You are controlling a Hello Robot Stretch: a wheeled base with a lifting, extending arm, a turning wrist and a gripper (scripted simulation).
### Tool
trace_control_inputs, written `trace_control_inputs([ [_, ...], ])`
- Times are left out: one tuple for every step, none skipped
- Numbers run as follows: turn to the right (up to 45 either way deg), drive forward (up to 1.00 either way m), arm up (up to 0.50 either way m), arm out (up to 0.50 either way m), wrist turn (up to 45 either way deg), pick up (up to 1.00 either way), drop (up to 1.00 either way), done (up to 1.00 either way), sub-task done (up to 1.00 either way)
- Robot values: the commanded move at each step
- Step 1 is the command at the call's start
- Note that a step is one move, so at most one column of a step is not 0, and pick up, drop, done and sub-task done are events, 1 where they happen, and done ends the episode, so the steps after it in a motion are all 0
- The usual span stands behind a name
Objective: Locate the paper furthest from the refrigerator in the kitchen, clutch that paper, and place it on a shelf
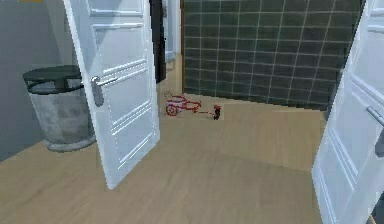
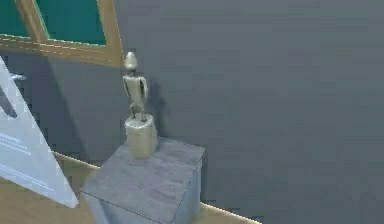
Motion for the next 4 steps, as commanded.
trace_control_inputs([
  [-45.0, 0.0, 0.0, 0.0, 0.0, 0.0, 0.0, 0.0, 0.0],
  [-9.0, 0.0, 0.0, 0.0, 0.0, 0.0, 0.0, 0.0, 0.0],
  [0.0, 1.0, 0.0, 0.0, 0.0, 0.0, 0.0, 0.0, 0.0],
  [-27.0, 0.0, 0.0, 0.0, 0.0, 0.0, 0.0, 0.0, 0.0],
])
